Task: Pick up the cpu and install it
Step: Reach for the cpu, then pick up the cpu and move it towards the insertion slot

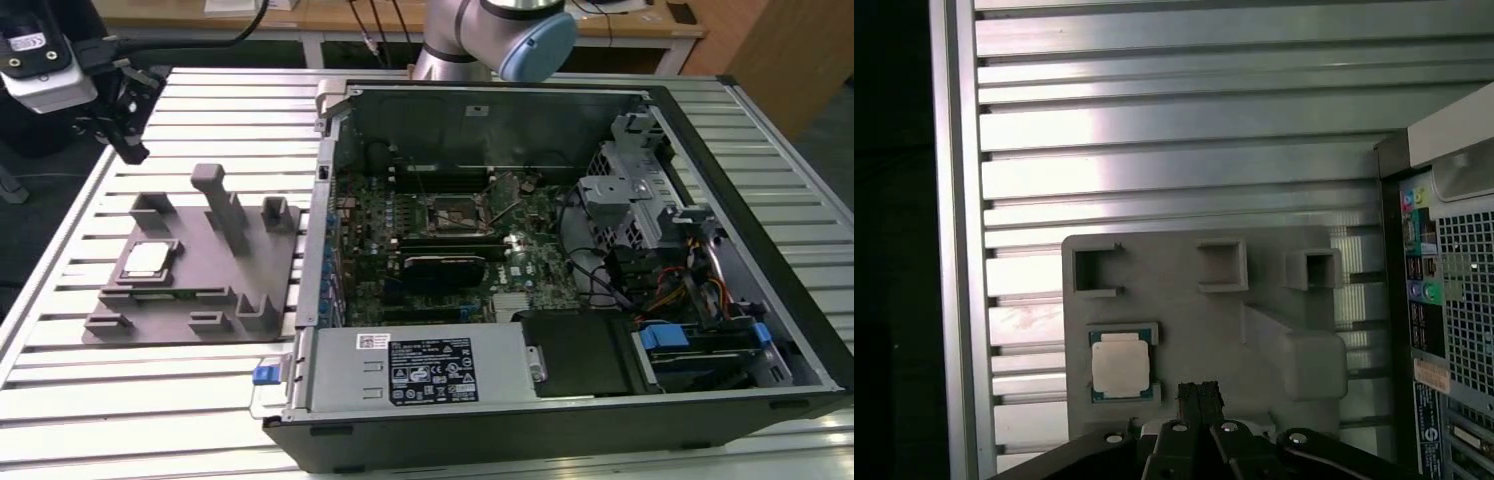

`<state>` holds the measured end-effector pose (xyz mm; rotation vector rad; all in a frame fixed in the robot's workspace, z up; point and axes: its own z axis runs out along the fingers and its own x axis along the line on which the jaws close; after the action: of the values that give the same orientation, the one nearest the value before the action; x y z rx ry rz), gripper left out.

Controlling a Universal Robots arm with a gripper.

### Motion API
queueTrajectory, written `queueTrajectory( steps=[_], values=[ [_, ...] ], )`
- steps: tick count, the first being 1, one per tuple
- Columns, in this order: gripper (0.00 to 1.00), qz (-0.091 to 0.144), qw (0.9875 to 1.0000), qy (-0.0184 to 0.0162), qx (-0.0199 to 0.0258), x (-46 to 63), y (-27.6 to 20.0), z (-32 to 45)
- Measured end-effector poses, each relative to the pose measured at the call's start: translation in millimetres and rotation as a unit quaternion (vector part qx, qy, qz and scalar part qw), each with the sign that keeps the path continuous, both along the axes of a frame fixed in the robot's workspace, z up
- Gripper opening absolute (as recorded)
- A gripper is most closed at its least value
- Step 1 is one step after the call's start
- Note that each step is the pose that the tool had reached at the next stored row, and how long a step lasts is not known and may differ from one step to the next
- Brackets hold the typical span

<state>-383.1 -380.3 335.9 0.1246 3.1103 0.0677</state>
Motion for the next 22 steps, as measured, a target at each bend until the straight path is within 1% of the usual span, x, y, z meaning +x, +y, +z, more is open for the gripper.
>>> queueTrajectory(
  steps=[4,8,16,18,22],
  values=[
    [0.11,0.0,1.0,0.0,0.0,-0.1,0.0,-6.1],
    [0.11,0.0,1.0,0.0001,0.0,-0.3,-0.5,-9.3],
    [0.11,0.0,1.0,0.0,0.0,-0.5,-7.9,-13.7],
    [0.11,0.0,1.0,-0.0001,0.0001,-0.5,-8.8,-14.7],
    [0.11,0.0,1.0,0.0,0.0,-0.5,-8.9,-15.3]
  ],
)
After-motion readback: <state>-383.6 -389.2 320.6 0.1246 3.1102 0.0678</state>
